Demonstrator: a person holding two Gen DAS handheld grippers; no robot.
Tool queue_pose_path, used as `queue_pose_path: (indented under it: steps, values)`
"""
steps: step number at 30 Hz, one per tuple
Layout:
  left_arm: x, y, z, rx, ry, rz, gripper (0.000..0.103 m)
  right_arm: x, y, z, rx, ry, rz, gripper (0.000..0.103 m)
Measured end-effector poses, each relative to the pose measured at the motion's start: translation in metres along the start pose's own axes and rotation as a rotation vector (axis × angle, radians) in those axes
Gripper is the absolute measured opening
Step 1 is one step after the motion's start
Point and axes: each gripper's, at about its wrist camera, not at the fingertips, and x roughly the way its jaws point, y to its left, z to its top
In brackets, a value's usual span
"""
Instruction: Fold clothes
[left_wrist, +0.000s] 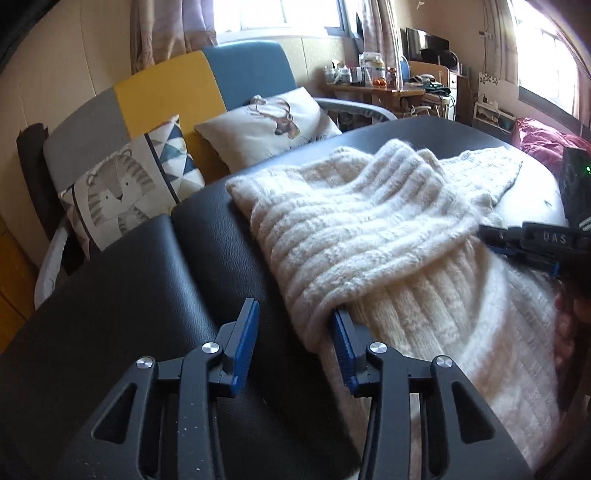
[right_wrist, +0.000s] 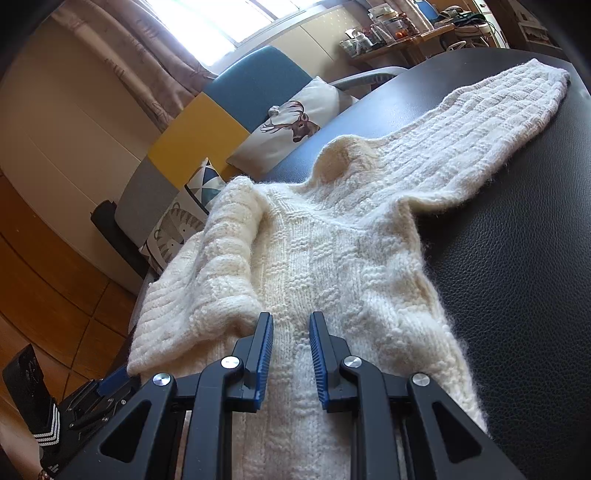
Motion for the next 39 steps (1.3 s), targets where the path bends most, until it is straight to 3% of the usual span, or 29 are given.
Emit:
queue_pose_path:
  steps: [3,4,6,10,14,22,31,39]
  values:
    - [0.002,0.002,-0.001,-0.058,-0.015,0.009,0.042,-0.001,-0.001,0.000,0.002,-0.001,0.004,0.020]
    - [0.002,0.003,-0.003,-0.077,-0.017,0.010,0.036,-0.001,-0.002,0.000,0.003,-0.001,0.005,0.020]
    - [0.005,0.001,-0.006,-0.090,0.002,0.019,0.010,0.000,-0.003,0.000,0.003,-0.001,0.006,0.020]
    - [-0.004,0.003,-0.005,-0.120,-0.018,0.047,0.007,0.000,-0.004,0.000,0.003,-0.003,0.010,0.020]
    - [-0.032,0.021,0.009,-0.194,-0.099,0.052,0.007,0.000,-0.006,0.001,0.004,-0.005,0.013,0.020]
    - [-0.081,0.062,0.034,-0.162,-0.189,0.185,0.007,0.000,-0.007,0.001,0.005,-0.004,0.014,0.020]
    - [-0.090,0.137,0.015,-0.133,-0.071,0.444,0.007,-0.001,-0.007,0.000,0.006,-0.003,0.014,0.020]
    - [-0.103,0.221,-0.037,-0.151,0.105,0.700,0.007,-0.001,-0.006,-0.002,0.006,-0.003,0.011,0.020]
